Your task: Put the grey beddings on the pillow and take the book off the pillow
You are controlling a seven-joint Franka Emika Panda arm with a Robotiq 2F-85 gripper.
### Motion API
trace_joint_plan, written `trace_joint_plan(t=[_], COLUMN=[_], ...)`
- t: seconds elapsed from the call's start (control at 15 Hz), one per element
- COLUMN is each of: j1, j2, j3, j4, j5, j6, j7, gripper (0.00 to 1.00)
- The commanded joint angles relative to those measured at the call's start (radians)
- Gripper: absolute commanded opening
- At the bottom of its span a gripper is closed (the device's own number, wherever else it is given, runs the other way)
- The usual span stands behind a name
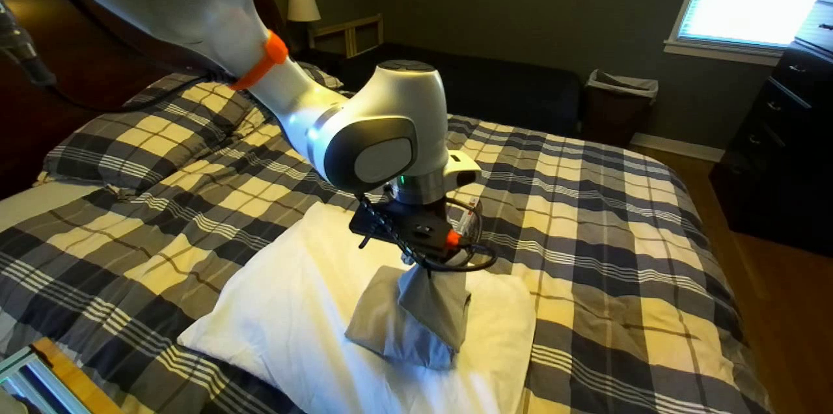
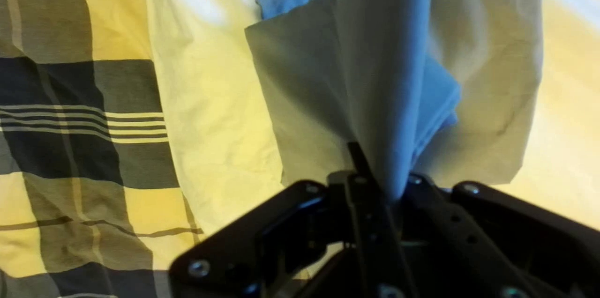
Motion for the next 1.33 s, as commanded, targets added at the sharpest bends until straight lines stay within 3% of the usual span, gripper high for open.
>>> trace_joint_plan(t=[0.0, 0.27, 0.33, 0.47, 0.93, 1.07, 1.27], j1=[0.033, 0.052, 0.056, 0.061, 0.034, 0.033, 0.039], j2=[0.042, 0.076, 0.088, 0.108, 0.050, 0.032, 0.032], j3=[-0.003, 0.016, 0.022, 0.030, 0.070, 0.070, 0.063], j4=[0.016, 0.016, 0.018, 0.028, -0.021, -0.034, -0.030], j5=[-0.067, -0.082, -0.082, -0.085, -0.015, -0.006, -0.007], j6=[-0.063, -0.129, -0.141, -0.169, -0.140, -0.123, -0.101], j7=[0.052, 0.035, 0.031, 0.029, -0.086, -0.109, -0.123], gripper=[0.02, 0.02, 0.32, 0.39, 0.92, 1.00, 1.00])
